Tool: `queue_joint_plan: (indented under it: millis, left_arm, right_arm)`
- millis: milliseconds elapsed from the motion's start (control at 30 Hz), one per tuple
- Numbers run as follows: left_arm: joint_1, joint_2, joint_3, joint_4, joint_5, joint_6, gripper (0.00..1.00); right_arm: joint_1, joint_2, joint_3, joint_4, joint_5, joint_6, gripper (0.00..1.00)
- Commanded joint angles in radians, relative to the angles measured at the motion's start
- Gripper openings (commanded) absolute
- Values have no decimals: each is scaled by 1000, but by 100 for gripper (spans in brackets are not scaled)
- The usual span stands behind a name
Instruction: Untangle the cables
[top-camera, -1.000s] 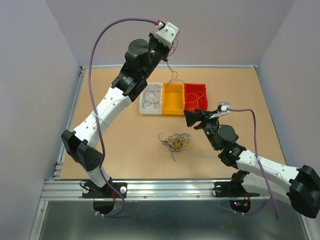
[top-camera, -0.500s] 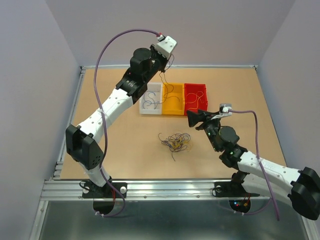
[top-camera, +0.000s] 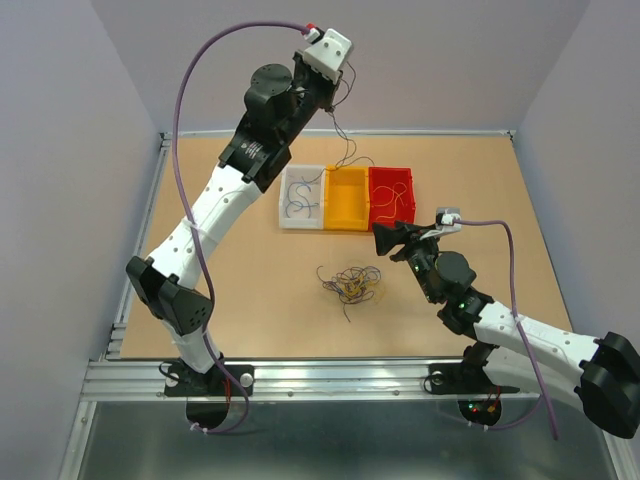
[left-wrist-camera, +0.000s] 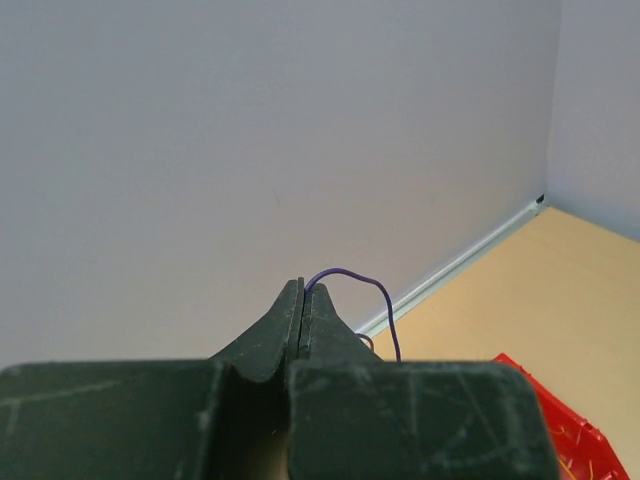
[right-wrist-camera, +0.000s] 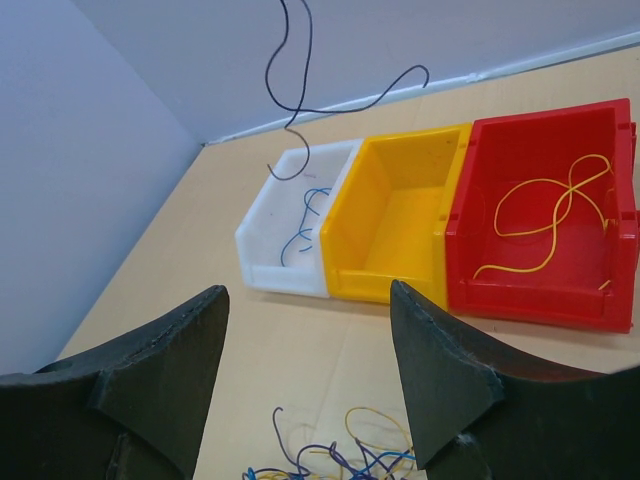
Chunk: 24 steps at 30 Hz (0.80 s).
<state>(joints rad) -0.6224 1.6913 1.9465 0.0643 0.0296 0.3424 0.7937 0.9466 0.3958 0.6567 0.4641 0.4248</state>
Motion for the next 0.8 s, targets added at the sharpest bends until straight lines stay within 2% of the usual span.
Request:
queue_joint_plan:
  millis: [0,167,333,600,767]
  left_arm:
    - [-19,31,106,-20,-20,-5,0]
    - [-20,86,199,-34,-56,-25,0]
    - [-20,133,226,-29,-50,-78,0]
    - [-20,113,109,17,-34,-146,0]
    - [-2,39,-56,95,-19,-148,0]
  right_arm:
    - [6,-11,6,17,27,-9,71]
    - [6,-19,6,12,31,-11,71]
    - [6,-34,2,9,42,-12,71]
    - [4,-58,-3,3,50,-14,71]
    - [6,-57,-2,-2,53,-15,71]
